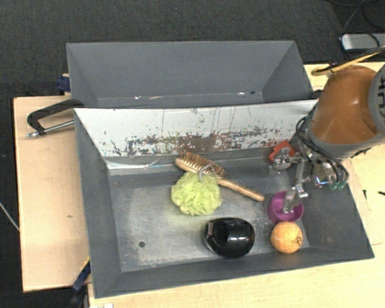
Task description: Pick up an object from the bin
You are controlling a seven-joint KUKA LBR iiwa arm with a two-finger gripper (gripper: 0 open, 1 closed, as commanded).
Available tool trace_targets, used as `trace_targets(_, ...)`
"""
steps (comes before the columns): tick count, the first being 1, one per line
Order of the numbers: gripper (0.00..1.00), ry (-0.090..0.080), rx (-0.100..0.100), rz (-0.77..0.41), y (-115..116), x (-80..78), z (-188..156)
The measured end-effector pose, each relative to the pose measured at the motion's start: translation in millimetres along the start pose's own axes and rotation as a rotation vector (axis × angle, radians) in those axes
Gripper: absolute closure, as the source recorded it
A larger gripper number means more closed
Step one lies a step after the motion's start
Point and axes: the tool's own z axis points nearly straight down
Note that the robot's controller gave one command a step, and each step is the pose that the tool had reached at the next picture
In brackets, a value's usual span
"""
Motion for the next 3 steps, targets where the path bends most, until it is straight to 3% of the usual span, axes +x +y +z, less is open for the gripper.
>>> trace_targets(1, 1.00, -0.005, 0.001, -0.082, 6.8, 2.0, 18.5)
trace_targets(3, 1.00, -0.004, 0.001, -0.083, 7.0, 2.2, 16.5)
